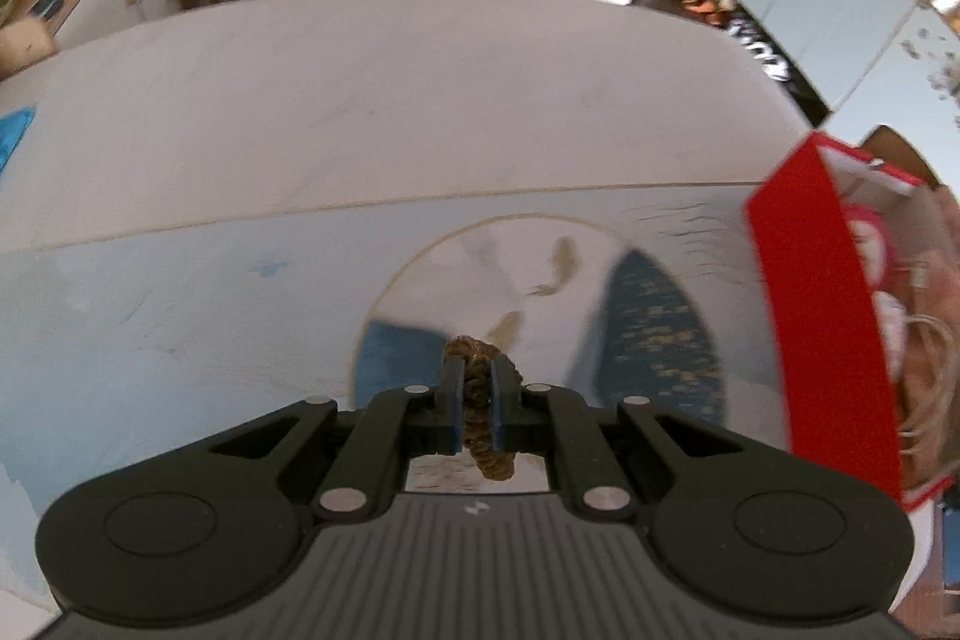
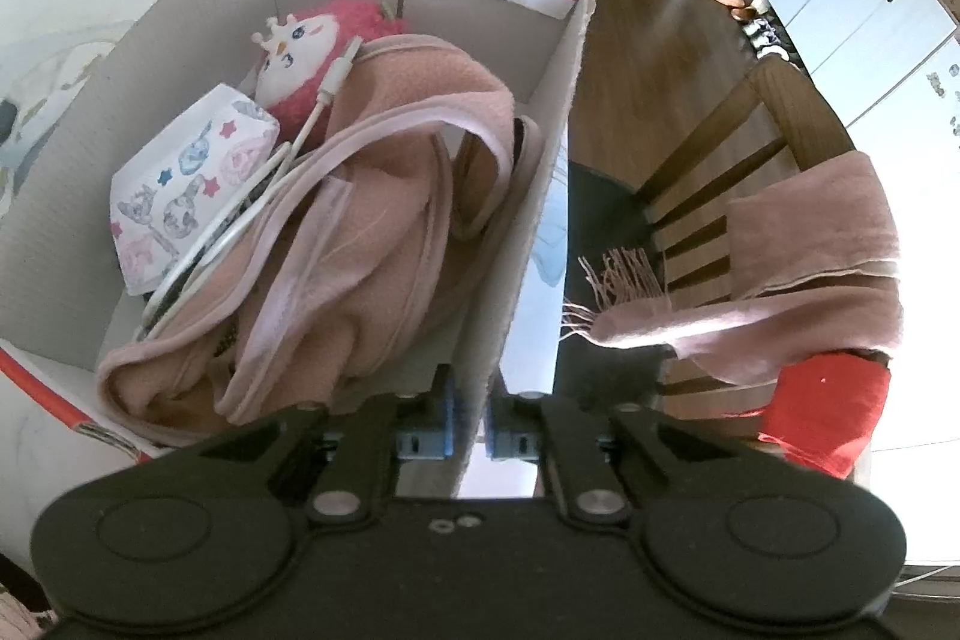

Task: Organize objects
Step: 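Carry the hair tie into the box and open the left gripper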

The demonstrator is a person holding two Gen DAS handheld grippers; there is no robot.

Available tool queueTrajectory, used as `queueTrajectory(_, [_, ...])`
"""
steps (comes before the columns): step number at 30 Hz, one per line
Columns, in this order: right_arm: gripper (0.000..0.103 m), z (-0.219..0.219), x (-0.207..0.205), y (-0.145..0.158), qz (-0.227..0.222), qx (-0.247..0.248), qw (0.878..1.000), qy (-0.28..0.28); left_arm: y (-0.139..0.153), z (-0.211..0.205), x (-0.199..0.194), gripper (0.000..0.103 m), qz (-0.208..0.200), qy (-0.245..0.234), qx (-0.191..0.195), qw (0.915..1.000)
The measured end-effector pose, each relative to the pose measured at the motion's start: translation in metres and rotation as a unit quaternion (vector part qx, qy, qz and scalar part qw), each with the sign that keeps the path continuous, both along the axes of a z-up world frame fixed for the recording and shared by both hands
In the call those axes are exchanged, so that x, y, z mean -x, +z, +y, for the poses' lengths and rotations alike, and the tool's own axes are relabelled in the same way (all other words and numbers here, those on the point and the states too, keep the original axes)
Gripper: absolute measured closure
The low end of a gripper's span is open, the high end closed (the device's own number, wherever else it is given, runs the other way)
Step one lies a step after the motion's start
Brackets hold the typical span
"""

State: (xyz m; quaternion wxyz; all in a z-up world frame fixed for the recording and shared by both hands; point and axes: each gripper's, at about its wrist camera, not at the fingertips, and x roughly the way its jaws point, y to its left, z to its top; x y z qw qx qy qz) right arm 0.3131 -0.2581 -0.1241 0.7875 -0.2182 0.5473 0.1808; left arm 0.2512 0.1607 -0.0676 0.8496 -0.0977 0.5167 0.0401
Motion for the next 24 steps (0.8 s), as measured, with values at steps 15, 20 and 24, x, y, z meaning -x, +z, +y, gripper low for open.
queueTrajectory(15, [0.097,-0.003,0.001,0.001,-0.001,-0.012,1.000,0.001,0.068,-0.107,-0.008,0.096,-0.068,-0.147,0.042,0.9859])
queueTrajectory(20, [0.097,-0.003,0.001,0.000,-0.001,-0.012,1.000,0.001,0.076,-0.151,-0.015,0.096,-0.072,-0.196,0.046,0.9770])
queueTrajectory(24, [0.097,-0.003,0.002,0.001,-0.003,-0.013,1.000,0.003,0.074,-0.189,-0.020,0.096,-0.070,-0.237,0.041,0.9682])
